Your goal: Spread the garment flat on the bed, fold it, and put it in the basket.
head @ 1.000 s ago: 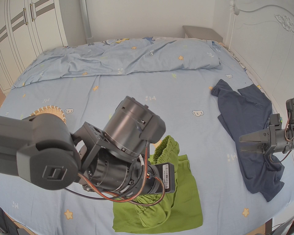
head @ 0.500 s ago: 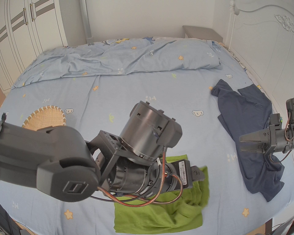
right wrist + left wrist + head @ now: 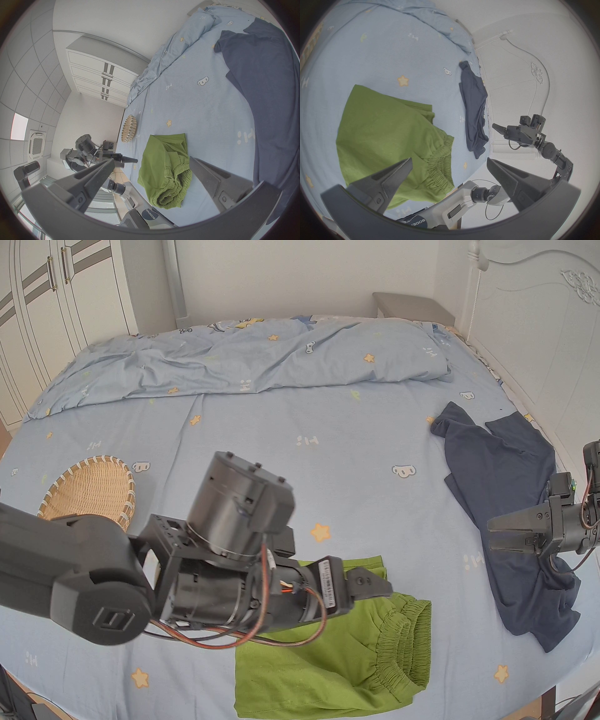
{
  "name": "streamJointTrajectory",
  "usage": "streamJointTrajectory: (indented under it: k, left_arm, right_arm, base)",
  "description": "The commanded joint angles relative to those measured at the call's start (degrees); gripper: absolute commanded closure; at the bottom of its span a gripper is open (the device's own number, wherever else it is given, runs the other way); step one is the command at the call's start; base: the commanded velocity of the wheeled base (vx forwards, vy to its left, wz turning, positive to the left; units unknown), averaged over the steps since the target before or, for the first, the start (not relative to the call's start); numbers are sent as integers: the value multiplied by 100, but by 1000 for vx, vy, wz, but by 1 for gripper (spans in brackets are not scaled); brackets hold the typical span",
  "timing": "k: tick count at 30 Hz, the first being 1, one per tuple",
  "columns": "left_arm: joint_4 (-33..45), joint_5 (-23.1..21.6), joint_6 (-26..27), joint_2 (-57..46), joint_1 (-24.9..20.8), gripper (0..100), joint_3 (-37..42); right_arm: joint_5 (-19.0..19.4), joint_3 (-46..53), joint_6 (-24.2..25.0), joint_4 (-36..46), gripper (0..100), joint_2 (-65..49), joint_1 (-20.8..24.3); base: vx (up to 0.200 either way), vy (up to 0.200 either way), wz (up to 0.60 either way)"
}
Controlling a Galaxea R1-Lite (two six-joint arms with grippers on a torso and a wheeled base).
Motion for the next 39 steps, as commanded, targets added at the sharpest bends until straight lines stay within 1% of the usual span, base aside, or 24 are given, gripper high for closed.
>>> streamJointTrajectory:
  k: [1,2,3,4,5,6,7,8,9,10,13,19,23,30,33,36,39]
  left_arm:
    - [-48,-738,129,-384,988,0,599]
    - [-75,-1291,261,-463,1383,0,854]
    - [-154,-2135,568,-542,1893,0,1249]
    - [-242,-2618,823,-569,2183,0,1513]
    - [-347,-3005,1069,-551,2412,0,1759]
    - [-523,-3453,1412,-525,2710,0,2058]
    - [-681,-3708,1685,-507,2904,0,2260]
    - [-734,-3787,1755,-490,2957,0,2330]
    - [-1006,-4060,2133,-314,3282,0,2585]
    - [-1147,-4104,2335,-173,3458,0,2717]
    - [-1305,-4104,2546,55,3686,0,2823]
    - [-1314,-4095,2555,398,3712,0,2744]
    - [-1367,-4121,2563,662,3607,0,2735]
    - [-2122,-4104,2484,1136,3317,0,2823]
    - [-2289,-4095,2493,1286,3282,0,2788]
    - [-2623,-4060,2502,1532,3247,0,2788]
    - [-2826,-4042,2370,1585,3194,0,2788]
  right_arm:
    - [2,28,19,25,0,-102,101]
    - [2,28,27,34,0,-181,136]
    - [11,37,27,51,0,-269,154]
    - [11,37,27,51,0,-313,163]
    - [11,37,27,51,0,-330,163]
    - [11,46,27,60,0,-357,163]
    - [11,46,27,60,0,-374,171]
    - [11,46,36,60,0,-374,180]
    - [11,55,36,69,0,-418,233]
    - [11,72,36,69,0,-453,277]
    - [11,98,36,69,0,-559,321]
    - [11,107,89,60,0,-576,330]
    - [20,98,159,43,0,-576,330]
    - [28,107,159,43,0,-568,338]
    - [37,107,159,25,0,-568,330]
    - [37,116,159,16,0,-568,330]
    - [37,151,159,-1,0,-532,330]
  base:
    - [0,0,0]
    - [0,0,0]
    - [0,0,0]
    - [0,0,0]
    - [0,0,0]
    - [0,0,0]
    - [0,0,0]
    - [0,0,0]
    - [0,0,0]
    - [0,0,0]
    - [0,0,0]
    - [0,0,0]
    - [0,0,0]
    - [0,0,0]
    - [0,0,0]
    - [0,0,0]
    - [0,0,0]
